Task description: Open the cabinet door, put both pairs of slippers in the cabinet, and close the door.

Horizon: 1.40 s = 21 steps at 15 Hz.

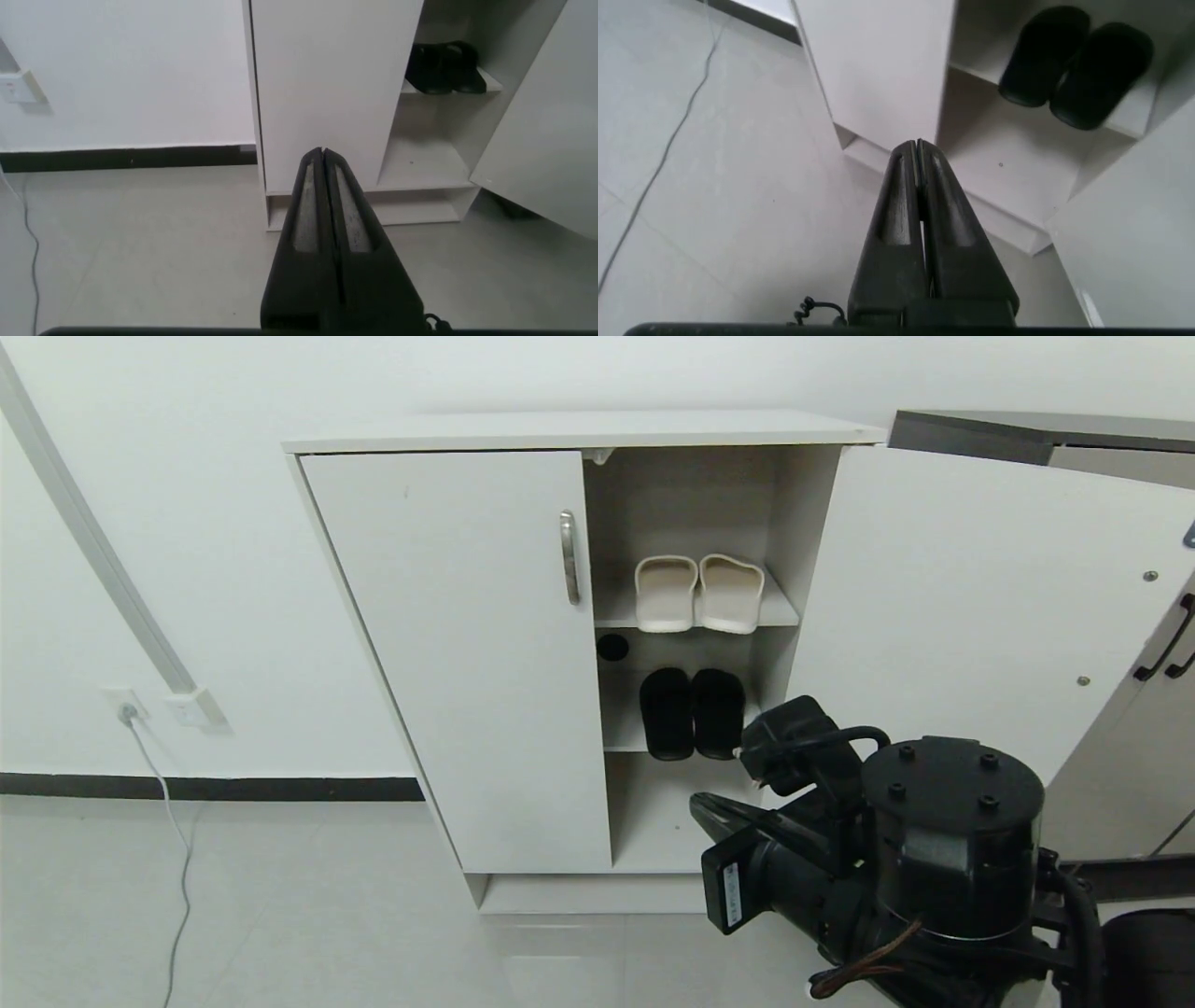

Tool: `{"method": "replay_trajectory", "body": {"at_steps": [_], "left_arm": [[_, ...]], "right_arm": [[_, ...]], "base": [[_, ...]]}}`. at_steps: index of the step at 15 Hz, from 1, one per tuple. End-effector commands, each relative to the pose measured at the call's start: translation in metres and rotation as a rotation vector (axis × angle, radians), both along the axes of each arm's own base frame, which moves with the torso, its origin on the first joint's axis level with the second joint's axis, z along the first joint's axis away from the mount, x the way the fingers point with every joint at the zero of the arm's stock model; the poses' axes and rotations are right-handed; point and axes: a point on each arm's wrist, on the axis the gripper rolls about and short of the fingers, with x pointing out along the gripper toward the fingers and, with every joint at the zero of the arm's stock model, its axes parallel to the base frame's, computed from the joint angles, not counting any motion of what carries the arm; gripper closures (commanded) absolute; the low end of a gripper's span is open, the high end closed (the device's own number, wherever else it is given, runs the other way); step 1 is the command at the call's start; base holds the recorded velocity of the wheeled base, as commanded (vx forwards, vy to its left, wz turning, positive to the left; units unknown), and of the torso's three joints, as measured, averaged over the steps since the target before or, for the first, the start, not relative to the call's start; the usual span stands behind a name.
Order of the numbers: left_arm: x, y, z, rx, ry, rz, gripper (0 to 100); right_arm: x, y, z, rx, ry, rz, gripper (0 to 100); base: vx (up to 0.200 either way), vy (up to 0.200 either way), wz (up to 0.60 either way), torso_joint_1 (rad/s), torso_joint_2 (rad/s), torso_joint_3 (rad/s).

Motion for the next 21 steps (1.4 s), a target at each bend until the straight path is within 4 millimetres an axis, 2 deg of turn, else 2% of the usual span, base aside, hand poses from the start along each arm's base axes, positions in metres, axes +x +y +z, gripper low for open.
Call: {"method": "replay_trajectory", "body": {"at_steps": [1, 9, 13, 21], "left_arm": [[0.0000, 0.0000, 0.0000, -0.001, 0.000, 0.000, 100], [0.0000, 0.0000, 0.0000, -0.001, 0.000, 0.000, 100], [0.0000, 0.0000, 0.0000, 0.001, 0.000, 0.000, 100], [0.0000, 0.0000, 0.0000, 0.001, 0.000, 0.000, 100]], "right_arm": [[0.0004, 0.0008, -0.0016, -0.004, 0.003, 0.000, 100], [0.0016, 0.0027, -0.0070, -0.020, 0.013, 0.000, 100], [0.0014, 0.0025, -0.0066, -0.017, 0.013, 0.000, 100], [0.0016, 0.0027, -0.0070, -0.020, 0.013, 0.000, 100]], "base": [[0.000, 0.000, 0.00, 0.000, 0.00, 0.000], [0.000, 0.000, 0.00, 0.000, -0.01, -0.006], [0.000, 0.000, 0.00, 0.013, -0.24, -0.320], [0.000, 0.000, 0.00, 0.087, -0.49, -0.354]]}}
